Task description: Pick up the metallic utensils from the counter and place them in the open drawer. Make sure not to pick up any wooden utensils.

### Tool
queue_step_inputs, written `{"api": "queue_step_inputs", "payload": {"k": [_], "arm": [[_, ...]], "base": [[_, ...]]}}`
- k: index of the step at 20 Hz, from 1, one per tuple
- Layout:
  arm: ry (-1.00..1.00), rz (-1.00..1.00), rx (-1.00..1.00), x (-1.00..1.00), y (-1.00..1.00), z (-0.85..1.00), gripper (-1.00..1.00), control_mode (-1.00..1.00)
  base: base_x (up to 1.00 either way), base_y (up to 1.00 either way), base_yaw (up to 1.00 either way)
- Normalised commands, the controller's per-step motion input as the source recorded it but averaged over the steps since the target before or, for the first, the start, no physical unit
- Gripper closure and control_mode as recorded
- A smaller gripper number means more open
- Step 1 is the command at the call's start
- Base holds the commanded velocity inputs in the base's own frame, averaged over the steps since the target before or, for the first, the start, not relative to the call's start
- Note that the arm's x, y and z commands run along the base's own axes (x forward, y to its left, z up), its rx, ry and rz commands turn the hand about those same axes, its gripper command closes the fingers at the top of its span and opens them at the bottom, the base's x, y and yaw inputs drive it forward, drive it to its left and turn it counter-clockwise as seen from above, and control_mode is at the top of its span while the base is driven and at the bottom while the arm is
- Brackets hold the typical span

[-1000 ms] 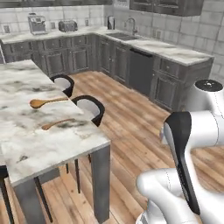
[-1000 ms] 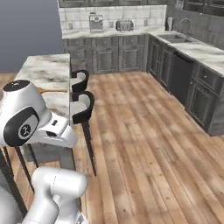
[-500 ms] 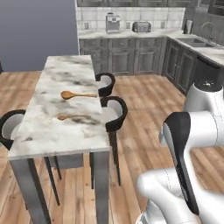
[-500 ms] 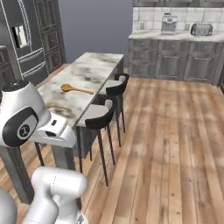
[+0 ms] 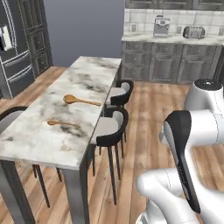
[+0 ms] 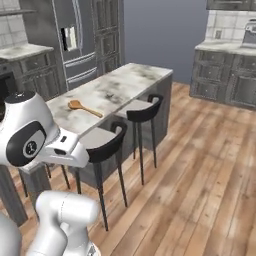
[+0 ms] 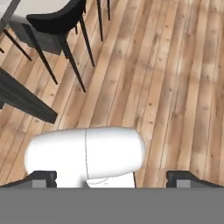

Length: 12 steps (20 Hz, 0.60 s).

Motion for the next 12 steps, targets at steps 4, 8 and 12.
{"api": "queue_step_inputs", "payload": {"k": [4,8,12], "arm": [[0.0,0.0,0.0,0.0,0.0,0.0,-1.0,1.0],[0.0,0.0,0.0,0.0,0.0,0.0,-1.0,1.0],[0.0,0.0,0.0,0.0,0.0,0.0,-1.0,1.0]], "base": [[0.37,-1.0,0.41],[0.42,-1.0,0.4],[0.59,-1.0,0.44]]}}
